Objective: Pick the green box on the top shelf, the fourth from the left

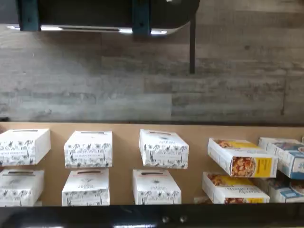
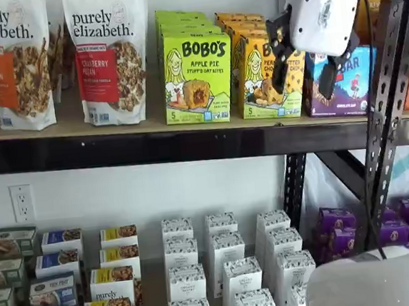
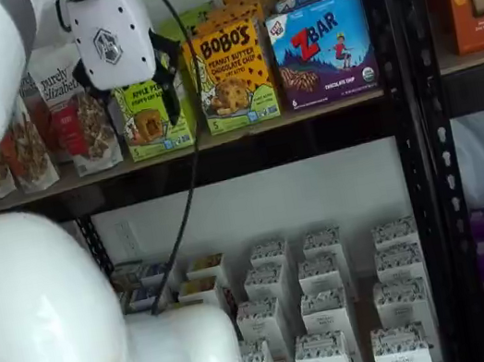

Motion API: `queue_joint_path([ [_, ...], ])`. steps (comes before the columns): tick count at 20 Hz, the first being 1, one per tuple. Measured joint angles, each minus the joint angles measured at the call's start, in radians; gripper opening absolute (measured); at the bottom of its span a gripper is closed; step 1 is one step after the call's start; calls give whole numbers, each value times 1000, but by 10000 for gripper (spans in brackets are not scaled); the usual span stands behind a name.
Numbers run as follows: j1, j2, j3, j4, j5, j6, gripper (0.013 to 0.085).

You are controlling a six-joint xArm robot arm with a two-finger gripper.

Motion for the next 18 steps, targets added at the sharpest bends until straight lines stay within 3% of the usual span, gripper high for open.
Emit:
queue_joint_path([
  [18,195,202,-118,-81,-143,167,850],
])
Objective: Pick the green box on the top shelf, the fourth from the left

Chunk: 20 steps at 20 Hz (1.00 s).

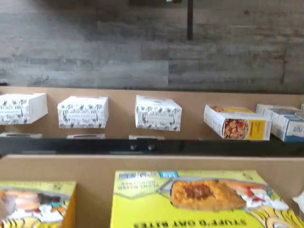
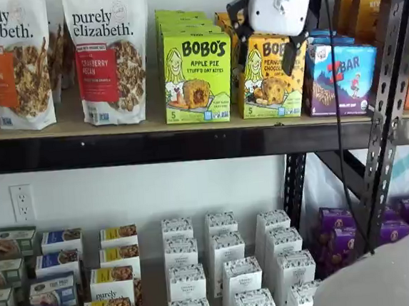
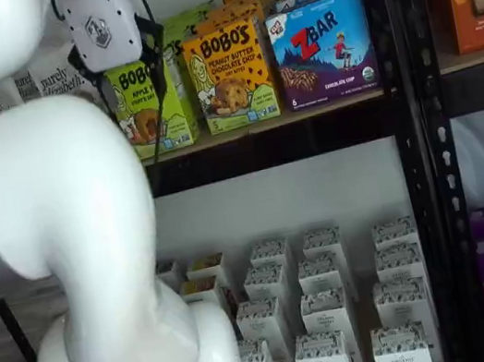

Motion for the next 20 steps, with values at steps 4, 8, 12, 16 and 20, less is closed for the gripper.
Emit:
queue_joint_path([
  [4,25,48,-37,-19,-27,21,850],
  [8,40,105,-89,-38,-29,34,850],
  [12,53,164,-142,-64,-31,45,850],
  [16,52,215,-187,-67,-45,44,850],
  [20,49,268,-235,-67,-59,41,850],
])
